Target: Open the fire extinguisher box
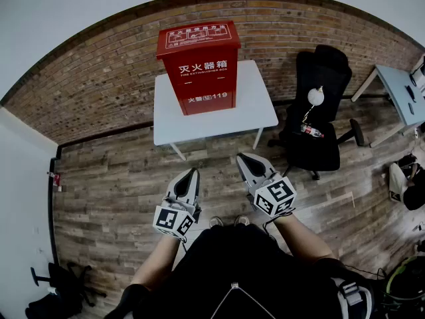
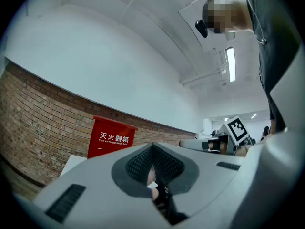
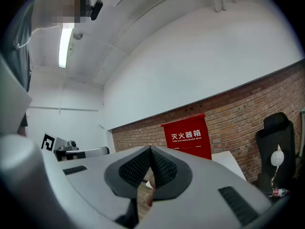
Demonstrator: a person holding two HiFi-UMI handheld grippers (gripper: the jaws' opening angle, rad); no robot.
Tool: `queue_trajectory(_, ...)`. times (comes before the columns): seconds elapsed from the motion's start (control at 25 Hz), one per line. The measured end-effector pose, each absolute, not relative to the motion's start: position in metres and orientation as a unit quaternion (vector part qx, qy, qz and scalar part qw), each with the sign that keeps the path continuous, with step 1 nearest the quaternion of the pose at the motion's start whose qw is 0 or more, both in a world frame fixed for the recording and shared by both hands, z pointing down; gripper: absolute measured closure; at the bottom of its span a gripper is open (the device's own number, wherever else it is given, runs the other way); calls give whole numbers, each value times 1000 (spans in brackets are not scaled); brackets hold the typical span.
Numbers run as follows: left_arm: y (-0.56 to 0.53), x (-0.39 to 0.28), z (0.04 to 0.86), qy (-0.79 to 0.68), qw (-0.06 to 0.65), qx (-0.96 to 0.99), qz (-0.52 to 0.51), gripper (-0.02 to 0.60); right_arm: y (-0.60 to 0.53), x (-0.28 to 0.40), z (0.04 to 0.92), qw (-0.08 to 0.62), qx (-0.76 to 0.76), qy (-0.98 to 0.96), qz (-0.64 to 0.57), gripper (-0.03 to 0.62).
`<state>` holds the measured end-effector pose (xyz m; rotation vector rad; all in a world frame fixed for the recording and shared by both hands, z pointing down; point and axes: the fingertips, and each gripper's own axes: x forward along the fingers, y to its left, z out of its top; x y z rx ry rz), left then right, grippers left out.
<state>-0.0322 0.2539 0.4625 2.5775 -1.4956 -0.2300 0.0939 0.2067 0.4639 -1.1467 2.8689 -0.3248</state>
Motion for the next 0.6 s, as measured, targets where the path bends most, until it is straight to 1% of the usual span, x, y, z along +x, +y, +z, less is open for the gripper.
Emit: queue_trajectory(0.6,236,-66,467,-504,83,856,-78,532,189,66,468,22,-390,913,-120,576)
